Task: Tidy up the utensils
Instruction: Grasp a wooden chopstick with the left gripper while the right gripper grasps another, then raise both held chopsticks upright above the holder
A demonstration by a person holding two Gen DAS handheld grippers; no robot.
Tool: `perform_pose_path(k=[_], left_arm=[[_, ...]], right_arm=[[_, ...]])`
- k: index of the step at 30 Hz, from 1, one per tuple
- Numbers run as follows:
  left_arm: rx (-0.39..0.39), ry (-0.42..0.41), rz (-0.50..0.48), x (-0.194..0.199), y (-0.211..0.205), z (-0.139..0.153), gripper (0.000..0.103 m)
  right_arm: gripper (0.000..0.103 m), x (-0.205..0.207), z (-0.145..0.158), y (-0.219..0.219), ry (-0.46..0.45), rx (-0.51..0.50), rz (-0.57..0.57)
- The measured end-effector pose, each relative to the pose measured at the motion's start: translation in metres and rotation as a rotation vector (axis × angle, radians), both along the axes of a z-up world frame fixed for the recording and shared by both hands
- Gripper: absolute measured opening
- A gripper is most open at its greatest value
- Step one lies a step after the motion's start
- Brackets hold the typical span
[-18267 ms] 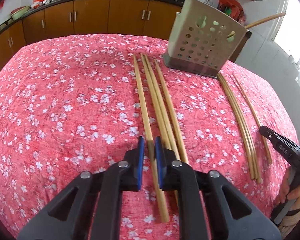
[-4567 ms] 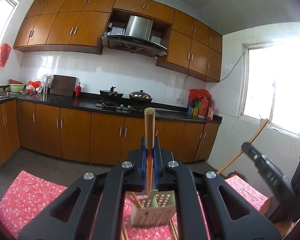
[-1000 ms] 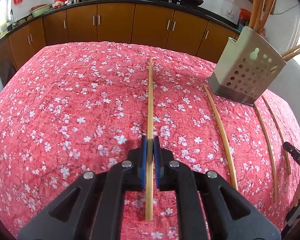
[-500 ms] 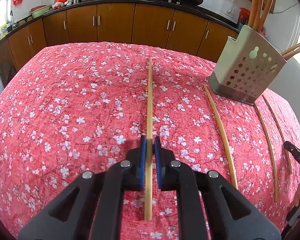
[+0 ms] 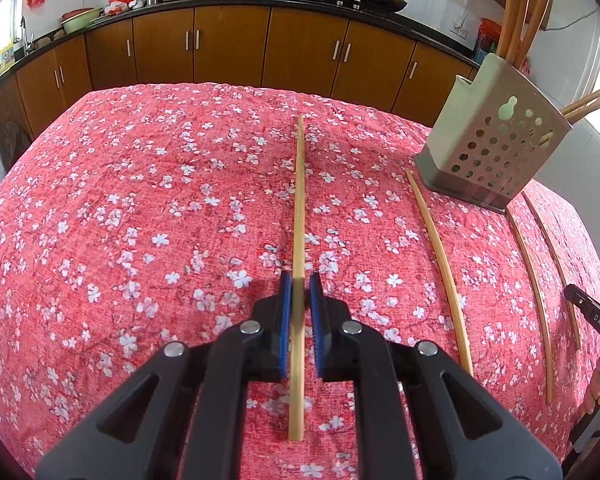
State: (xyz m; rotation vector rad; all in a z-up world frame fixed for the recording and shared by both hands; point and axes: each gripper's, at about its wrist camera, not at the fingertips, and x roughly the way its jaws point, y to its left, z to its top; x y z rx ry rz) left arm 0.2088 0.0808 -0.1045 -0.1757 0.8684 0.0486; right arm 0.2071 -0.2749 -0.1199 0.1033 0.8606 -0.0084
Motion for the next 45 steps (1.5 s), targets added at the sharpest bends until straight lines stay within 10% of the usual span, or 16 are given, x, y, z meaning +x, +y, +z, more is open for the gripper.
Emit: perform_pose_path(k=[26, 45], left_arm=[[0.069, 0.014, -0.029, -0.014, -0.006, 0.002, 0.008], [0.025, -0.290, -0.018, -0.047, -0.004, 0.102, 0.008]], right_arm=[[0.008, -0.023, 0.004, -0.005, -0.027, 0.045, -0.002], [0.008, -0.056, 0.091, -0.014, -0.340, 0.072, -0.005]])
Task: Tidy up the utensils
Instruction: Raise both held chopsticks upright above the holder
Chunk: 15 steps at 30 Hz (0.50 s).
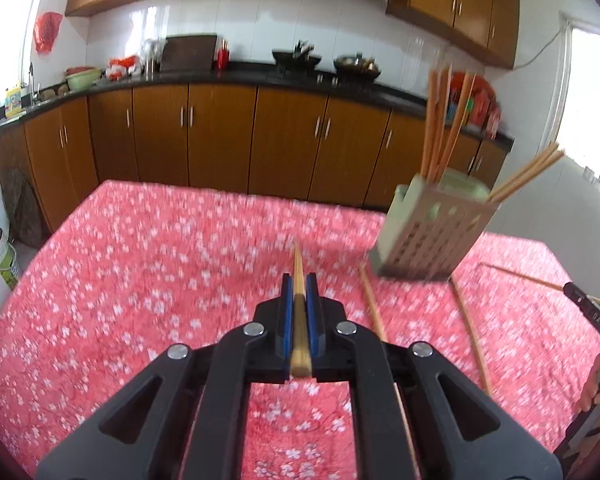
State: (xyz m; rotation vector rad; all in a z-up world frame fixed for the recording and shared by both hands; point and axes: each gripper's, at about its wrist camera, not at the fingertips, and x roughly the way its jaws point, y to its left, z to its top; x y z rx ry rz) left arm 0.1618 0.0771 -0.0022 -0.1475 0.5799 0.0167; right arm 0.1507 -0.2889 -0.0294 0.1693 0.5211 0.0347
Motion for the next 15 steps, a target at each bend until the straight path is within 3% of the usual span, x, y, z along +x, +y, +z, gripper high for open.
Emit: perform_pose_path(k=[8, 15], left_arm=[[0.001, -0.101, -0.011, -0.006, -0.002, 0.040, 0.008], [0.007, -0.134, -0.030, -0.005, -0.006, 0.061, 0.007]], right_arm=[[0.008, 0.002, 0.019, 0.002, -0.064, 0.000, -0.004], [0.008, 0.000, 0.037, 0.006, -0.111, -0.002, 0.000]])
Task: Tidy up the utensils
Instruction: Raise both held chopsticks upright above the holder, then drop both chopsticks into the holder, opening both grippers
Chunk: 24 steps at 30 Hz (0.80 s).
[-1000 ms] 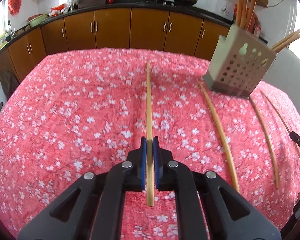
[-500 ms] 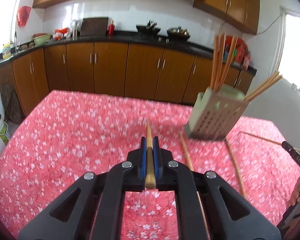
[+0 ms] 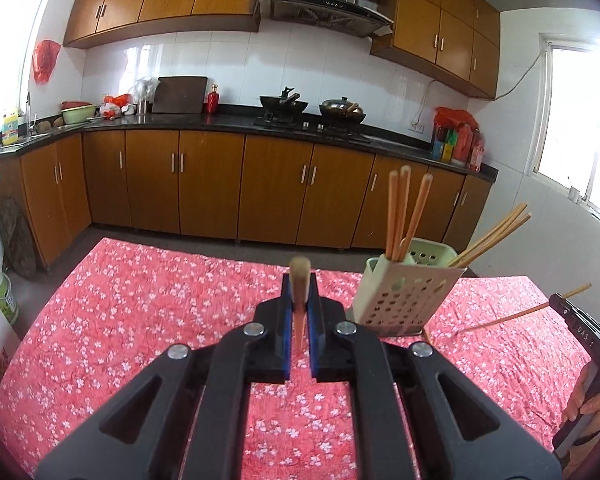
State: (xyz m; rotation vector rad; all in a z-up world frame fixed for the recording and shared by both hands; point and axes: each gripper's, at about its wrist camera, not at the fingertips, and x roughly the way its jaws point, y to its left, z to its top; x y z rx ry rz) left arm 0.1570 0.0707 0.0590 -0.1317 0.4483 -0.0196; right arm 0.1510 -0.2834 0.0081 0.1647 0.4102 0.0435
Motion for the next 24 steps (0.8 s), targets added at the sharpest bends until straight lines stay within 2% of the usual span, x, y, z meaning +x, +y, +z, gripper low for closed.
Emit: perform_pose_path(k=[6, 14, 19, 22, 24], left_arm=[[-0.011, -0.050, -0.074, -0.004, -0.016, 0.026, 0.007], [-0.044, -0.177, -0.152, 0.009, -0.052, 0.079, 0.007], [-0.059, -0.276, -0.132, 0.028, -0.074, 0.111, 0.007], [-0.043, -0.342, -0.094, 0.045, -0.085, 0.125, 0.007], [-0.053, -0.355, -0.079, 0.056, -0.087, 0.129, 0.007]], right_arm=[[0.008, -0.003, 0.043, 0.001, -0.084, 0.064, 0.054], [0.008, -0.006, 0.102, 0.021, -0.245, 0.136, 0.137], [0.008, 0.011, 0.122, 0.034, -0.333, 0.167, 0.128], [0.008, 0.027, 0.126, 0.041, -0.371, 0.168, 0.105], [0.008, 0.039, 0.124, 0.044, -0.381, 0.162, 0.091]])
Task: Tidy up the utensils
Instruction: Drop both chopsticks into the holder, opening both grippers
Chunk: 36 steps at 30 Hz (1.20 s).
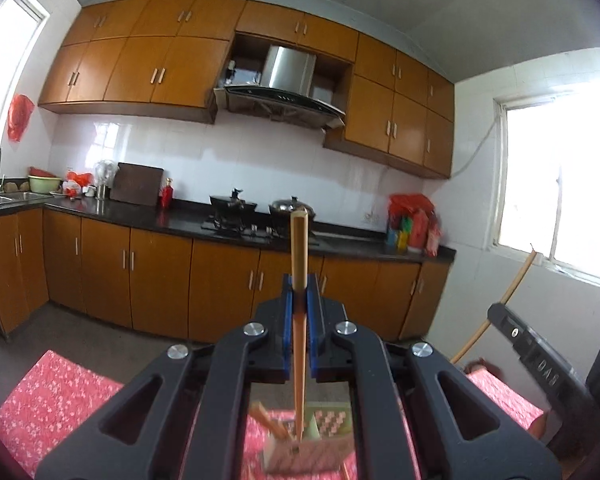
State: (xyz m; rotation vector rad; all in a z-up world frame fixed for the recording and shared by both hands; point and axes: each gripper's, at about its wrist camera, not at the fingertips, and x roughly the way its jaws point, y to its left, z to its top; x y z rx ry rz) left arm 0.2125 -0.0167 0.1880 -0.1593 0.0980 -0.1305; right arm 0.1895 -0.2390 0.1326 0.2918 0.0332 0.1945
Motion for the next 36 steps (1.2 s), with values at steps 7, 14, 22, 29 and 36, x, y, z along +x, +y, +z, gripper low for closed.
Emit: perform_pose_path(k=[7, 14, 22, 29, 36], left_arm=[[-0.018, -0.010, 0.028, 0.036, -0.005, -0.017, 0.007], [-0.016, 0.084, 0.011, 0.062, -0.005, -0.053, 0.008], [-0.016, 0.107, 0.018, 0.059, 0.004, -0.055, 0.015], [-0.021, 0.104, 0.047, 0.028, 0.019, -0.046, 0.020], [-0.031, 0.172, 0.077, -0.026, 0.049, -0.071, 0.034]], right_arm=[[0.008, 0.036, -0.030, 0.012, 0.065, -0.011, -0.016], [0.008, 0.050, -0.053, 0.019, 0.144, -0.046, -0.006], [0.019, 0.039, -0.046, 0.020, 0.151, -0.057, -0.012], [0.032, 0.010, -0.036, 0.005, 0.132, -0.070, -0.046], [0.035, -0.022, -0.085, -0.026, 0.299, -0.073, -0.084]])
